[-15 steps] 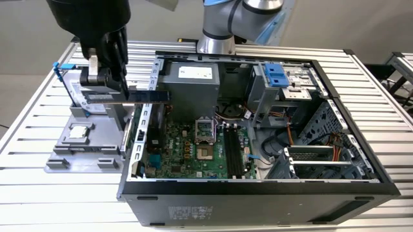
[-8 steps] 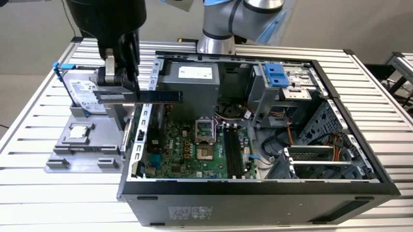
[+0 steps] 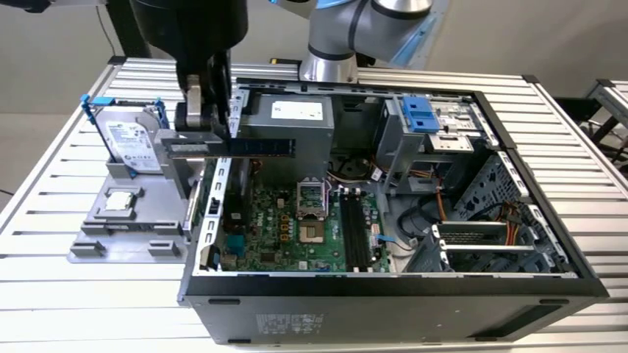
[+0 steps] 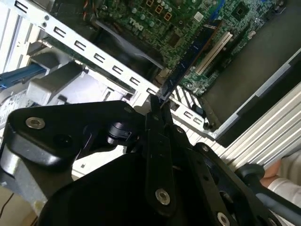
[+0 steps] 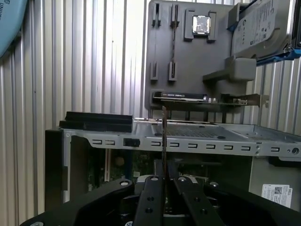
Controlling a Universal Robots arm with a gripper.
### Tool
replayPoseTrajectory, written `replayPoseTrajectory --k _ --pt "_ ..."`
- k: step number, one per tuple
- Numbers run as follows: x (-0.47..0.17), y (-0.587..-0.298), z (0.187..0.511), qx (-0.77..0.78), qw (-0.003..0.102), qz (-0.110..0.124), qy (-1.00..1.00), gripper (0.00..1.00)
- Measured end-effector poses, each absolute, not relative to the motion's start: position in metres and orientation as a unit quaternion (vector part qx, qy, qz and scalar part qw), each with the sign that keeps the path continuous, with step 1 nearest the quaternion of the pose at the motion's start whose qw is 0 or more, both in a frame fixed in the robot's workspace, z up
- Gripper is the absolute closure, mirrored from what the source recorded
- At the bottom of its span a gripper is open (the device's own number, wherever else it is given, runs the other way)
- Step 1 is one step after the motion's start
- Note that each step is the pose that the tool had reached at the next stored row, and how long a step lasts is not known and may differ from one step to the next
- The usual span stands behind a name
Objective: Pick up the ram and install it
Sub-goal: 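Pick up the ram and move it above insertion slot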
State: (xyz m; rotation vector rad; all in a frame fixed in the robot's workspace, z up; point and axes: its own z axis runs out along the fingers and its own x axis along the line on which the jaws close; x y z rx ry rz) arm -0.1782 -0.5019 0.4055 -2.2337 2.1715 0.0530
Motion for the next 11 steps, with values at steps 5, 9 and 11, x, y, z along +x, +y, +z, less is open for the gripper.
replayPoseTrajectory --k 5,9,11 --pt "-0.167 -0.502 0.405 -0.717 0.013 0.017 0.697 1.0" --pt "-0.158 -0.502 0.405 -0.717 0.013 0.017 0.697 1.0" --pt "-0.154 -0.502 0.406 -0.717 0.013 0.017 0.697 1.0"
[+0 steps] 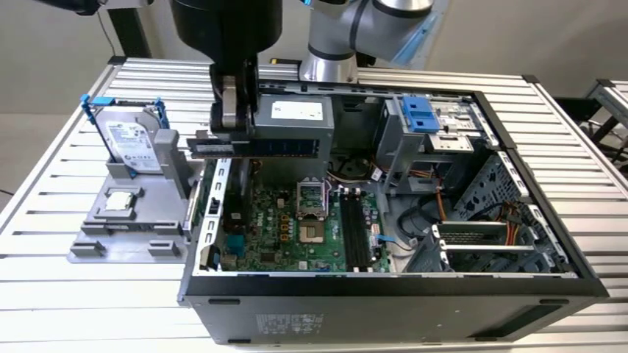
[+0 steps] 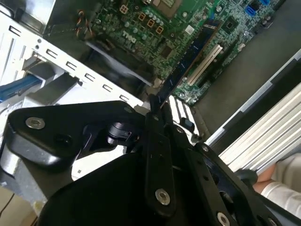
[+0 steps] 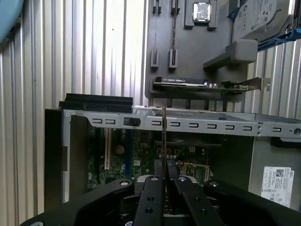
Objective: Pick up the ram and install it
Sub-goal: 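Pick up the ram and move it above insertion slot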
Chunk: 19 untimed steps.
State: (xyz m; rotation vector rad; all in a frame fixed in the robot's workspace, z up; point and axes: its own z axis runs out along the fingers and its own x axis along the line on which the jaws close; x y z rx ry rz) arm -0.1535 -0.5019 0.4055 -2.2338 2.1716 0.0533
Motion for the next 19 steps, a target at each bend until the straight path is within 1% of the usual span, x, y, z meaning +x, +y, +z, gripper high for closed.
replayPoseTrajectory --k 19 --pt "-0.113 -0.502 0.405 -0.717 0.013 0.017 0.697 1.0"
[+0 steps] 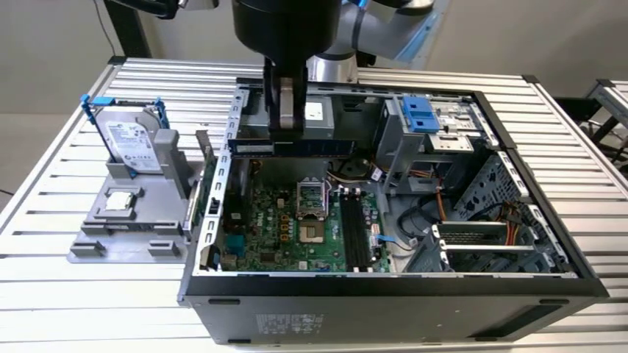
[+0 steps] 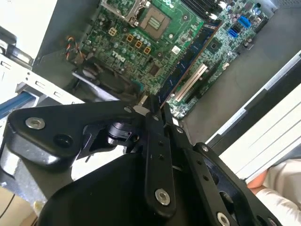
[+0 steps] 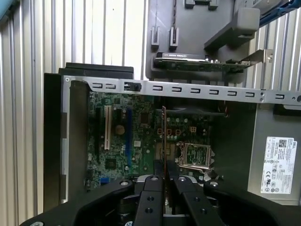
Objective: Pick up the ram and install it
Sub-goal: 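Pick up the ram and move it above insertion slot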
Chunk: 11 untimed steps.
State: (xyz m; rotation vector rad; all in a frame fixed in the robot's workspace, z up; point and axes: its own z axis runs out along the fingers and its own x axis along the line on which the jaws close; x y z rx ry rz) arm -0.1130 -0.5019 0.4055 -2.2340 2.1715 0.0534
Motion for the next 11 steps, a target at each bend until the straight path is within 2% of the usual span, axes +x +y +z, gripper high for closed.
replayPoseTrajectory --k 11 --pt "-0.089 -0.502 0.405 -0.717 0.013 0.017 0.697 1.0"
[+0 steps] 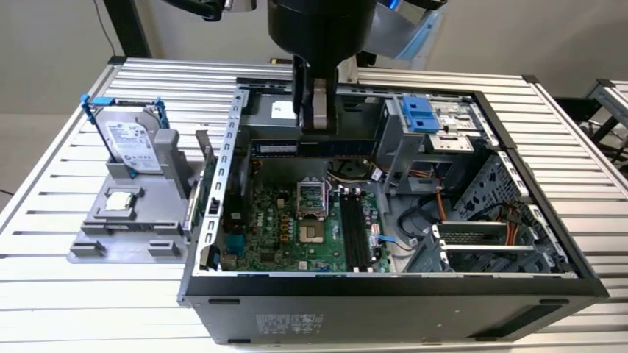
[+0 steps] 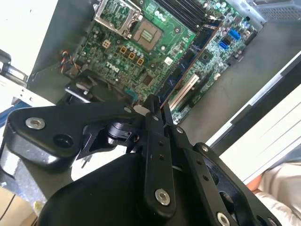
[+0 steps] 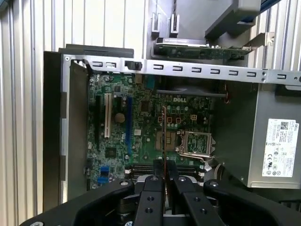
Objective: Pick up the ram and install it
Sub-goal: 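Pick up the ram and move it above insertion slot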
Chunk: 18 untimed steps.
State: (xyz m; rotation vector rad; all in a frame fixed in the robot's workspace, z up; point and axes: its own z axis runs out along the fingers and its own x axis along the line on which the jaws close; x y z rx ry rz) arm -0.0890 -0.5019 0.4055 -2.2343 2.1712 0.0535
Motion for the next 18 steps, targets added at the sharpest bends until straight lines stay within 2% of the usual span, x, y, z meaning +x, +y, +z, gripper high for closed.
replayPoseTrajectory --k 18 --pt "-0.053 -0.502 0.405 -0.717 0.013 0.017 0.697 1.0"
